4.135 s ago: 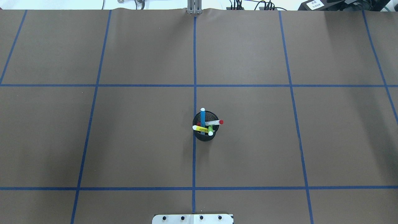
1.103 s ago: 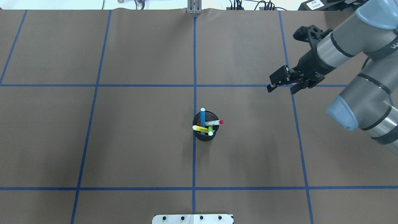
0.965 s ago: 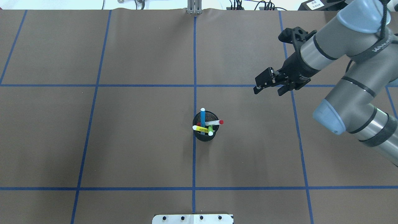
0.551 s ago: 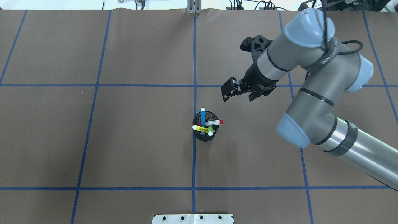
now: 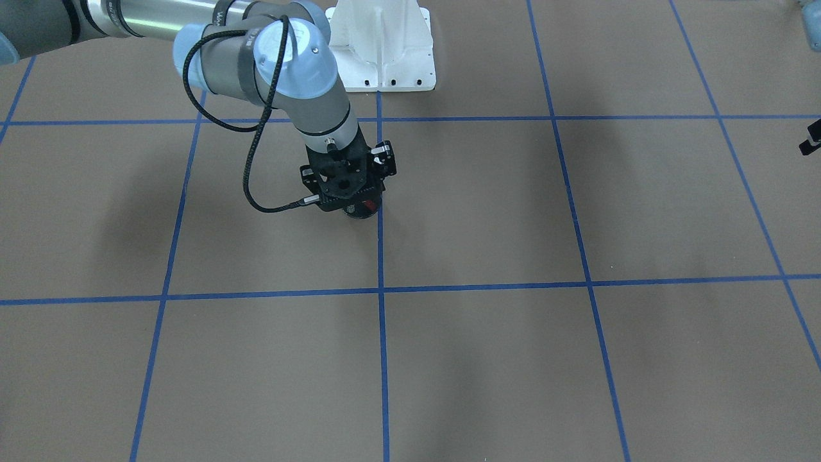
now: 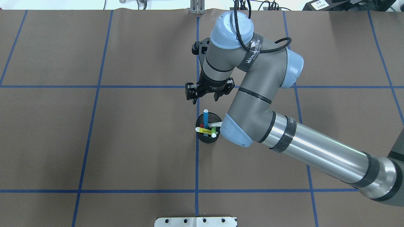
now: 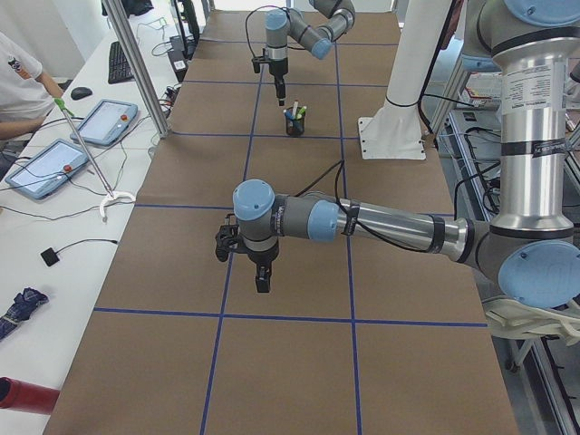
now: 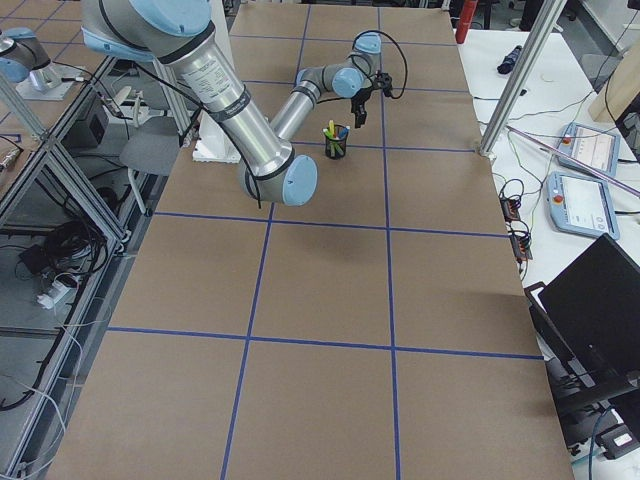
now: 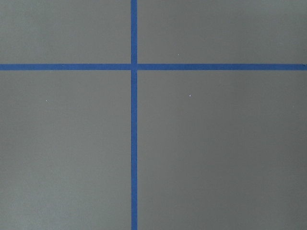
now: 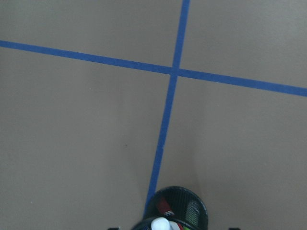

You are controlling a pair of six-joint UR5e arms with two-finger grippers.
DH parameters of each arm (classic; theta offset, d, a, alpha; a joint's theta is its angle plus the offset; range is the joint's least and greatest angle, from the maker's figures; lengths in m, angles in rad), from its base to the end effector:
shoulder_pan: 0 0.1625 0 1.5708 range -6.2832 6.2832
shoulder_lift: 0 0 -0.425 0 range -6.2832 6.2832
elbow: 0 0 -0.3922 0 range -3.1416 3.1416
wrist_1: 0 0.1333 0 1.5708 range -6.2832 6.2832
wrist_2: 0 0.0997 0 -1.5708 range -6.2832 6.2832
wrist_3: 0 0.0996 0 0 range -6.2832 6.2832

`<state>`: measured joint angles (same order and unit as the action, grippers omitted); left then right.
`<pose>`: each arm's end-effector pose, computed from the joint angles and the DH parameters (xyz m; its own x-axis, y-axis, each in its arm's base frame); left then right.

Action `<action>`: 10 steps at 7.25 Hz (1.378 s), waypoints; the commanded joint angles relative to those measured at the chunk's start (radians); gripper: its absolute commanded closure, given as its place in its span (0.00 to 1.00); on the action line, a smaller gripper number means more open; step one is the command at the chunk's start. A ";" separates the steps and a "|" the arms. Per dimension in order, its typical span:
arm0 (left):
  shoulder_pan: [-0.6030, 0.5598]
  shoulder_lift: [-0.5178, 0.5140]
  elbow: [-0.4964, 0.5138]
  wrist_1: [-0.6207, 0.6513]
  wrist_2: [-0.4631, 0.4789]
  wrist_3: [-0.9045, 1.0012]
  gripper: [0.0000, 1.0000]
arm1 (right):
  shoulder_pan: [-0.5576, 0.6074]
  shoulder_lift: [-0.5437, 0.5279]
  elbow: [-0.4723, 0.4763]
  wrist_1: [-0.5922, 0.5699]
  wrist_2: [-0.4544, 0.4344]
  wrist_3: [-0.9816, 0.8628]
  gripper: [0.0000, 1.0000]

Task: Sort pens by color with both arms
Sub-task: 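Move the right gripper over the black mesh pen cup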

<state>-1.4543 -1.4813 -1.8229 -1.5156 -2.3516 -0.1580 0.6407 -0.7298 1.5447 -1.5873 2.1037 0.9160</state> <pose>-0.0098 -0.4600 0.5820 0.7063 0.0002 -0.7079 -0.0045 1.0000 -0.0042 -0.5252 -0.4948 0.1489 0.5797 -0.2221 0.7840 0.1637 0.9743 0.1550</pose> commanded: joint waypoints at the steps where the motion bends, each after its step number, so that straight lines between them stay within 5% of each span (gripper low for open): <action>1: 0.000 -0.001 -0.001 0.000 0.000 0.000 0.00 | 0.002 0.021 -0.069 -0.008 0.039 -0.071 0.37; 5: 0.000 -0.001 0.001 0.002 0.000 -0.002 0.00 | 0.030 0.035 -0.098 -0.108 0.185 -0.137 0.45; 7: 0.000 -0.001 0.001 0.002 0.000 -0.002 0.00 | 0.030 0.113 -0.194 -0.122 0.193 -0.135 0.46; 10: 0.000 -0.001 0.001 0.002 -0.002 -0.002 0.00 | 0.034 0.113 -0.201 -0.151 0.194 -0.150 0.47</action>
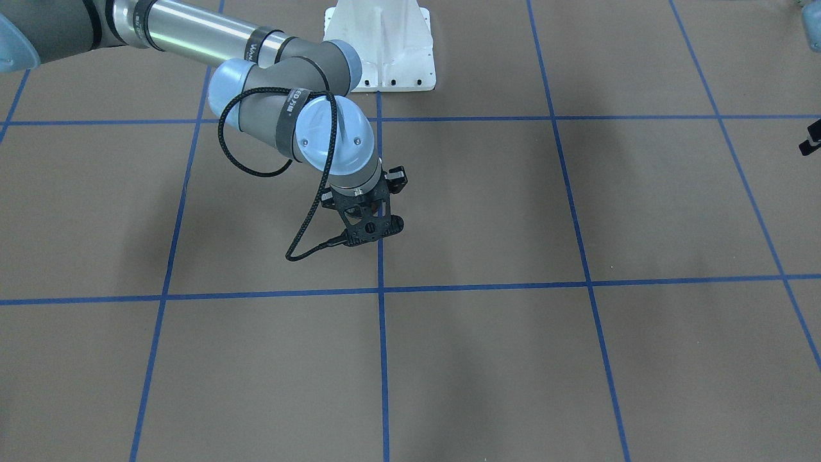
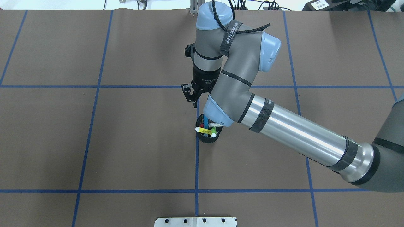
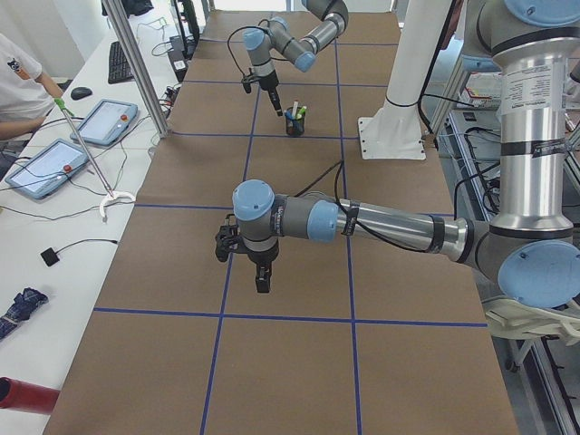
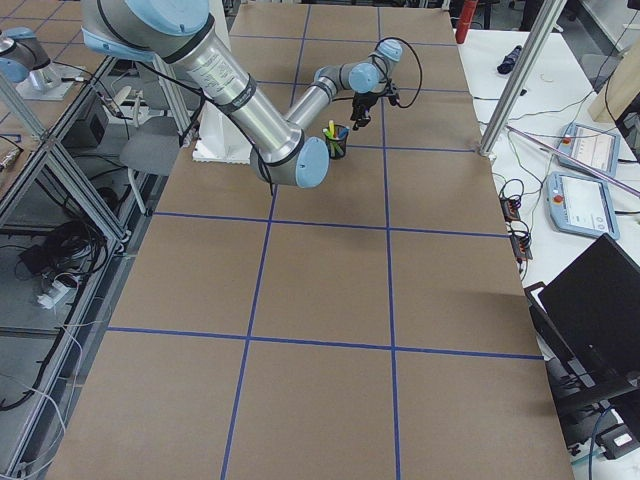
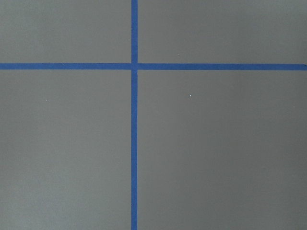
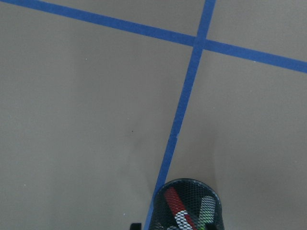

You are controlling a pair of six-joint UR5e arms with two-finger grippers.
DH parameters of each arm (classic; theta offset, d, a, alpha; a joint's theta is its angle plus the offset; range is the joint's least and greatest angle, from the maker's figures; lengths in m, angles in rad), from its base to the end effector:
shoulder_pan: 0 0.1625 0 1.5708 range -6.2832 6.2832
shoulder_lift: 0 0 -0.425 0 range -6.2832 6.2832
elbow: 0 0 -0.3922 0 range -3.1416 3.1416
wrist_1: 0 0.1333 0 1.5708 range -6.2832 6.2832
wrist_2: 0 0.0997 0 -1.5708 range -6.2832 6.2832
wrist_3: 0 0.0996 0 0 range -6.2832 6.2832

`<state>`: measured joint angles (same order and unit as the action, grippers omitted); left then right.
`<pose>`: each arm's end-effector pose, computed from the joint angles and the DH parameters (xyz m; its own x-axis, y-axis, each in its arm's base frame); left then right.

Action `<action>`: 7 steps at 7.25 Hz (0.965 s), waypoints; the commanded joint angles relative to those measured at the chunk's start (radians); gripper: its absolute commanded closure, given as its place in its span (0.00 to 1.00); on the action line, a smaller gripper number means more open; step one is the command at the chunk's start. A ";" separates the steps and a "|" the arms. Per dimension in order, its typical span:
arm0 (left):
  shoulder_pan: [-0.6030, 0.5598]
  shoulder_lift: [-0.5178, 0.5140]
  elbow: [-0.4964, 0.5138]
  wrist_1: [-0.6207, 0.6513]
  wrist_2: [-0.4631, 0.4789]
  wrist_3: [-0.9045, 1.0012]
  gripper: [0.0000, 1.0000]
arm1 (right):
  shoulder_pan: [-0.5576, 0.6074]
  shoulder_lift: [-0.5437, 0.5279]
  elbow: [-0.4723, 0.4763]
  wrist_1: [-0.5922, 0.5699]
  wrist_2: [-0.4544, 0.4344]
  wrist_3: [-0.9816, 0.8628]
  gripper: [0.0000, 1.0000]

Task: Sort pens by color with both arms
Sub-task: 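Lower the right gripper and grasp the blue highlighter in the cup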

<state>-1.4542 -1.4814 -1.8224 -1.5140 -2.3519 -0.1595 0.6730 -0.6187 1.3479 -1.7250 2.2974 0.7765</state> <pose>-0.0097 -0.4600 0.5823 0.7062 -0.0027 -0.7080 -0.0036 1.0000 -0.0073 -0.5547 -0.5280 0.1559 0.5907 -0.2110 0.7788 0.3396 0.9406 -0.0027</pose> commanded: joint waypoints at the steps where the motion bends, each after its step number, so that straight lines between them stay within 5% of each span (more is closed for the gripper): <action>1: 0.000 0.000 -0.002 0.000 -0.001 0.000 0.00 | 0.002 0.004 -0.003 -0.025 0.001 -0.011 0.47; 7: 0.000 0.000 -0.003 -0.002 -0.001 -0.005 0.00 | -0.001 -0.021 0.007 -0.042 0.031 -0.011 0.48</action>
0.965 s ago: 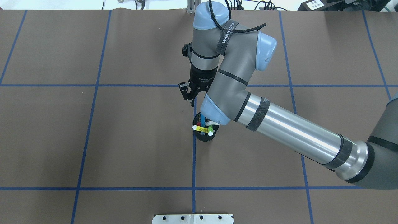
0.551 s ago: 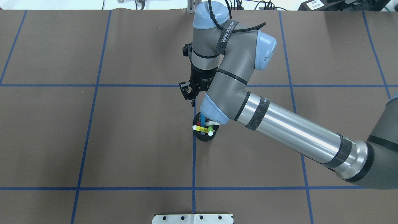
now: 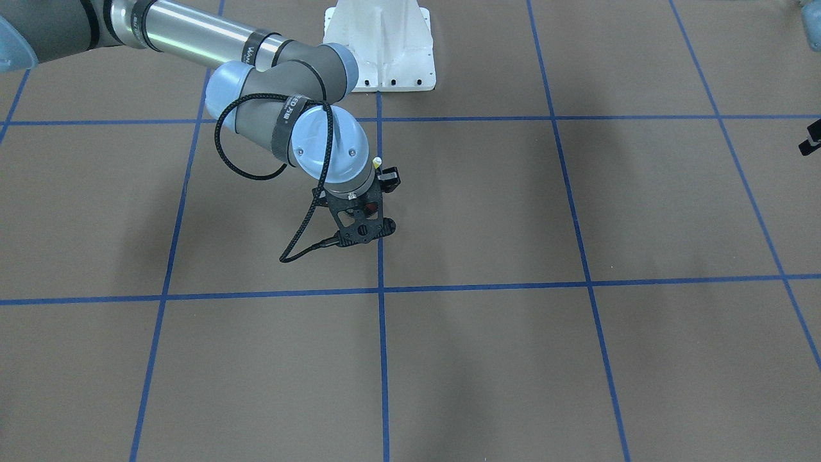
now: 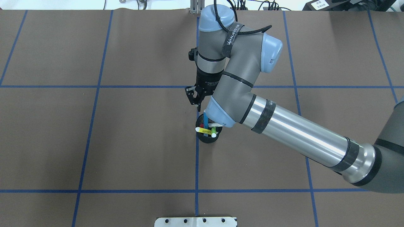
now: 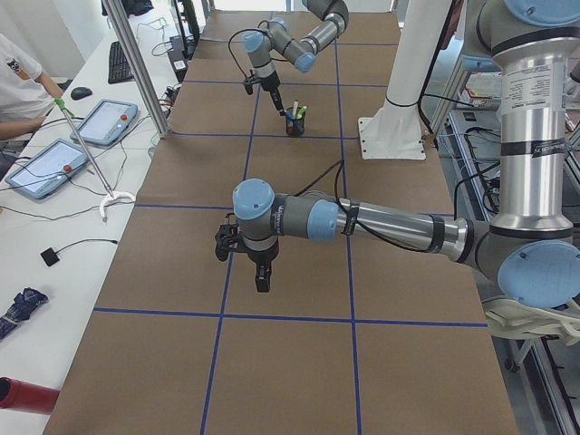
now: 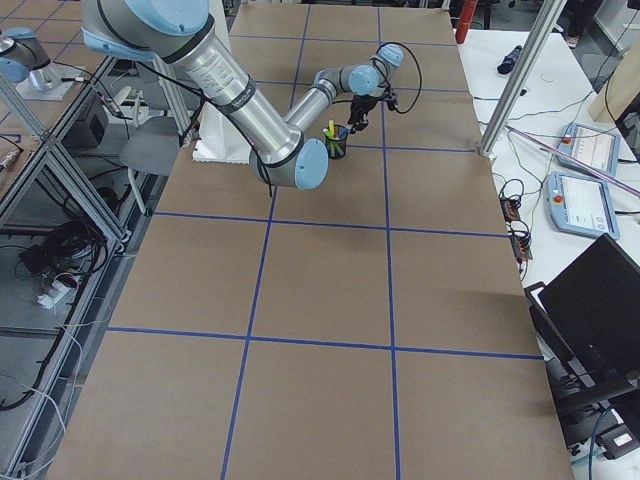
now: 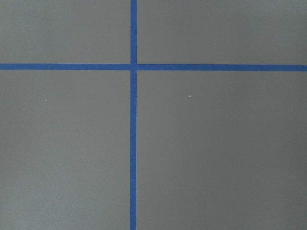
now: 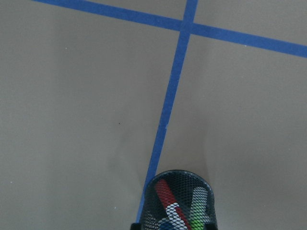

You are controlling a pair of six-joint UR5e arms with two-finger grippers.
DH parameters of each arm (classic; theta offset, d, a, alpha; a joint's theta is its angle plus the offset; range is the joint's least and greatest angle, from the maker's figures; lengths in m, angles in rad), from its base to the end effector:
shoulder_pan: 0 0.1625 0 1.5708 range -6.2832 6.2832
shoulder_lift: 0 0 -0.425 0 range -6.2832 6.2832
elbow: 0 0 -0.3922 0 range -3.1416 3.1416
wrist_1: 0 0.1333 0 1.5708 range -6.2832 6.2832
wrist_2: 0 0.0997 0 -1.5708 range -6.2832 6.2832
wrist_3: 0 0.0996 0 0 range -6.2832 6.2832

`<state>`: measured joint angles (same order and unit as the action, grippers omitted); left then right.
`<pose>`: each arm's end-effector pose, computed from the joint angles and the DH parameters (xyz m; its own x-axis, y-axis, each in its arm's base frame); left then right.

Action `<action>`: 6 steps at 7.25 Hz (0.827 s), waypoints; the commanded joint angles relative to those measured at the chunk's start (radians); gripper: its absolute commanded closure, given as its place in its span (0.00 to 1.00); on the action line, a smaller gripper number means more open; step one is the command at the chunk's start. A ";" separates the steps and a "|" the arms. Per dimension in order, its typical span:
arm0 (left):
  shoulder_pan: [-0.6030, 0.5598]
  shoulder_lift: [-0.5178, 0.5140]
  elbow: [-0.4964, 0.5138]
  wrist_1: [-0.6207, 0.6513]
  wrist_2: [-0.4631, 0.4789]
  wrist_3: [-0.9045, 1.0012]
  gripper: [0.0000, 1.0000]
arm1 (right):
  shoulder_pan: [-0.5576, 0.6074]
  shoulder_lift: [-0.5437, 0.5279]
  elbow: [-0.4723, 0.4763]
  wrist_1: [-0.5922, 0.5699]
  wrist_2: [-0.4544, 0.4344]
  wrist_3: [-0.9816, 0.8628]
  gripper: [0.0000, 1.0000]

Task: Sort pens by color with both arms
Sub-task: 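Lower the right gripper and grasp the blue highlighter in the cup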

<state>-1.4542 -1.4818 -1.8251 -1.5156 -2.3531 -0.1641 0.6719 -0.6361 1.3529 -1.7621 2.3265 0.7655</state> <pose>-0.0096 -0.4602 0.5805 0.7050 -0.0040 -0.7092 -0.0005 1.0000 -0.0061 -0.5545 -0.5241 0.1700 0.6016 -0.1920 0.7754 0.3608 0.9313 -0.0494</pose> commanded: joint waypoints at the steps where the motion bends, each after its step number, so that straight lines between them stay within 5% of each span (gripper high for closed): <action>1: 0.000 0.002 0.000 0.000 0.000 0.000 0.00 | -0.002 -0.005 0.000 -0.007 0.002 0.000 0.50; 6: 0.000 0.000 0.000 0.000 0.000 -0.002 0.00 | -0.005 -0.002 0.003 -0.010 0.002 0.000 0.58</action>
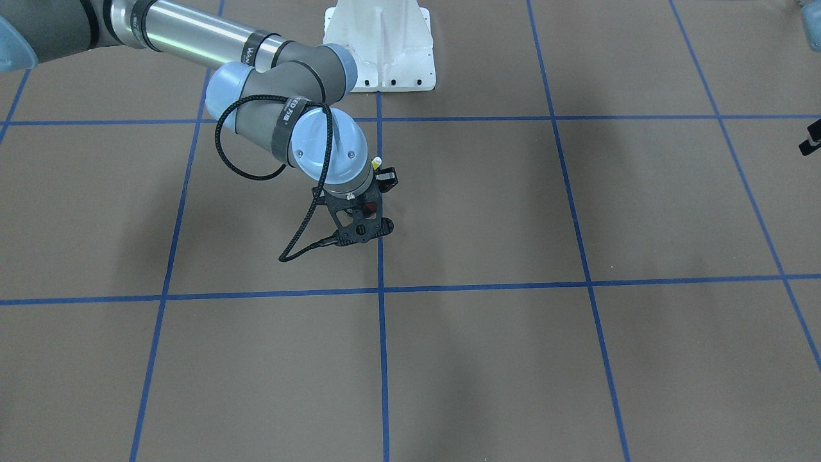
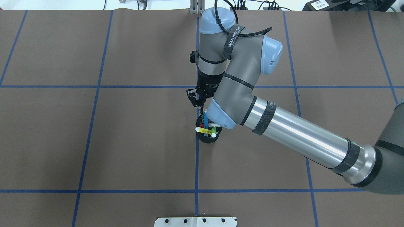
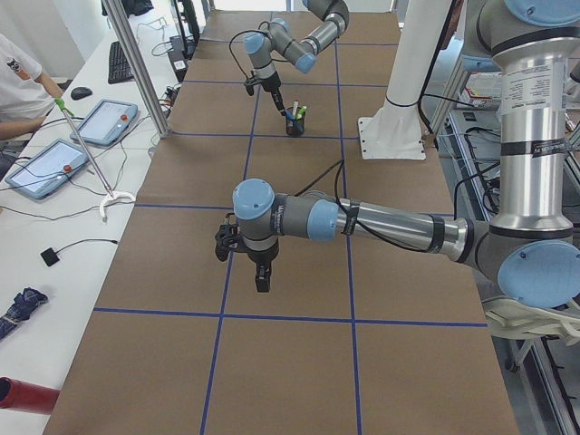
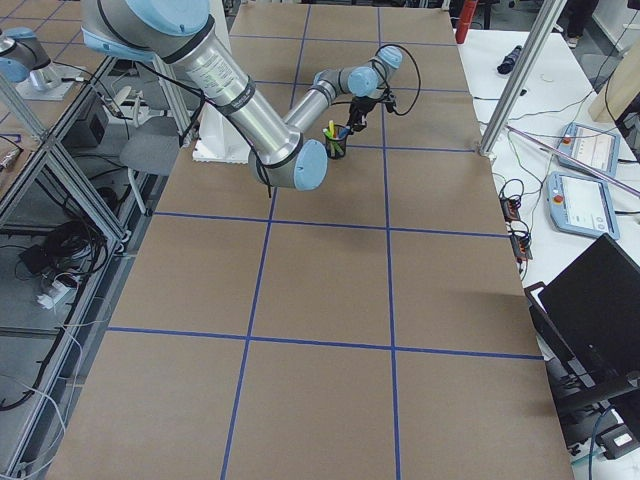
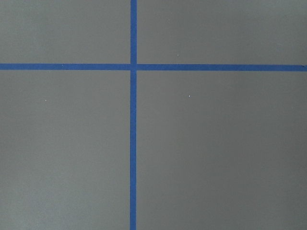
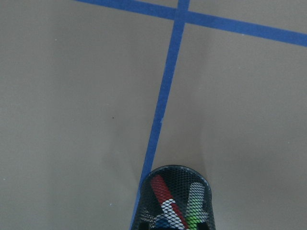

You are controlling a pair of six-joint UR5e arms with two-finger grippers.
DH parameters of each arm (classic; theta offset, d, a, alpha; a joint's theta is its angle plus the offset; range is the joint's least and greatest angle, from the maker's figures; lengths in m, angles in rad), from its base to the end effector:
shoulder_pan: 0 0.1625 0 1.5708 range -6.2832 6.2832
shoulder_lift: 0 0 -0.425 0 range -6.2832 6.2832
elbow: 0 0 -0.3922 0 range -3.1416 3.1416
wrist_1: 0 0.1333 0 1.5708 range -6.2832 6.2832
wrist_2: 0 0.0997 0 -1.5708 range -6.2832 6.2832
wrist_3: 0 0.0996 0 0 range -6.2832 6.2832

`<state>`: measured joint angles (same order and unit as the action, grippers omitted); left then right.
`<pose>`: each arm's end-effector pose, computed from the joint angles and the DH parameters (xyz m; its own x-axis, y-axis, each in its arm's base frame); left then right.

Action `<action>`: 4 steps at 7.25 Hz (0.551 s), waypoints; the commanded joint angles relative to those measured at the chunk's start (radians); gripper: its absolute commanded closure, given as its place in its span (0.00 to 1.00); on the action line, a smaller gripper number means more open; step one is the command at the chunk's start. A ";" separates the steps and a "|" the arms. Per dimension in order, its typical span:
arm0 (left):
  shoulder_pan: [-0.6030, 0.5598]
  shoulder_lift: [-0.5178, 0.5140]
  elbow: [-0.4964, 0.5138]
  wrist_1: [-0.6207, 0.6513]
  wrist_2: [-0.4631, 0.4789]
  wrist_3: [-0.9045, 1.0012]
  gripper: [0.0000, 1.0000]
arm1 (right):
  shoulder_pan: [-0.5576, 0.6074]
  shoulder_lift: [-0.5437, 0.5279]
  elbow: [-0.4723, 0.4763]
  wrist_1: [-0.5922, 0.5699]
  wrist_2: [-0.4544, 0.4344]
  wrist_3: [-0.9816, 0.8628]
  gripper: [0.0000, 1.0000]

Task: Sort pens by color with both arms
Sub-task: 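Lower the right gripper and grasp the blue highlighter in the cup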

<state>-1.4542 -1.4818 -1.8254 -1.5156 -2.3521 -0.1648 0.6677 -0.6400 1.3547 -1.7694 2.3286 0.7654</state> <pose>-0.0097 -0.4602 0.5805 0.7057 -0.0044 -0.7085 0.0001 1.0000 -0.0061 -0.5563 -0.5212 0.1730 0.6054 -0.1896 0.7730 0.3654 0.9290 -0.0583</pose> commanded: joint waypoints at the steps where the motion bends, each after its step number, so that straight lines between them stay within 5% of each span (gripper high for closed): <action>1: 0.000 0.000 0.000 0.000 -0.001 0.001 0.00 | 0.000 0.000 0.004 -0.005 0.000 0.000 0.58; 4: 0.000 0.001 0.000 0.000 -0.001 -0.001 0.00 | 0.000 0.000 0.009 -0.015 0.000 0.000 0.58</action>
<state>-1.4542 -1.4812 -1.8254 -1.5156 -2.3531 -0.1655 0.6673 -0.6398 1.3606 -1.7766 2.3286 0.7655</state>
